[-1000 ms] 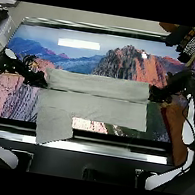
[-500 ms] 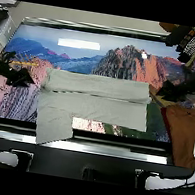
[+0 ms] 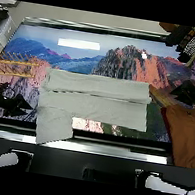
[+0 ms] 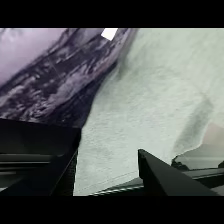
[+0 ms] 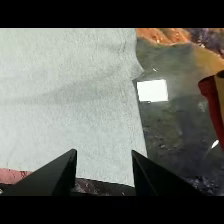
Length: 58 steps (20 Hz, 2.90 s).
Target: Fold the clothes and pants, and hang the long-sleeved shirts on hangers.
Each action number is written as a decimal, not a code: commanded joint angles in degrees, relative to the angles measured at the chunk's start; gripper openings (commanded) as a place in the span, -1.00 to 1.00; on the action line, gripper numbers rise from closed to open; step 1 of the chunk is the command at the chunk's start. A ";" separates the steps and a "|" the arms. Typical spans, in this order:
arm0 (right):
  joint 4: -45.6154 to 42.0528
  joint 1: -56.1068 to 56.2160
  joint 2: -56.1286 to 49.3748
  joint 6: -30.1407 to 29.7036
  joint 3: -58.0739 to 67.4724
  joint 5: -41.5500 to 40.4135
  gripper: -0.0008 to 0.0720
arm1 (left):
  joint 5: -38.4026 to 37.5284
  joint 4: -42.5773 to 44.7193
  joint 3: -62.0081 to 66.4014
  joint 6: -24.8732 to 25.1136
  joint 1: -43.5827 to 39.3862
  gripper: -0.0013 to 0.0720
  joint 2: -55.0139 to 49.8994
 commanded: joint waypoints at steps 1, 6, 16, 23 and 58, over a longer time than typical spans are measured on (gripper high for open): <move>0.59 0.20 0.55 0.00 -0.57 -0.02 0.18 | 3.04 -1.05 -6.56 1.88 -0.59 0.23 0.90; 0.59 0.20 0.55 -0.02 -0.57 -0.46 0.18 | 4.31 -1.05 -8.41 1.92 -1.62 0.23 0.28; 2.03 0.09 0.55 -0.13 -0.57 -0.59 0.18 | 8.37 -1.29 -13.51 1.90 -5.62 -0.02 0.24; 2.67 0.09 -4.24 -0.55 -7.89 -4.74 0.19 | 7.56 -1.27 -13.49 1.92 -5.57 -0.91 0.26; -4.33 5.92 10.38 -3.69 -34.32 -1.81 -0.87 | -1.38 -1.11 -9.42 -2.21 -5.46 -0.92 21.14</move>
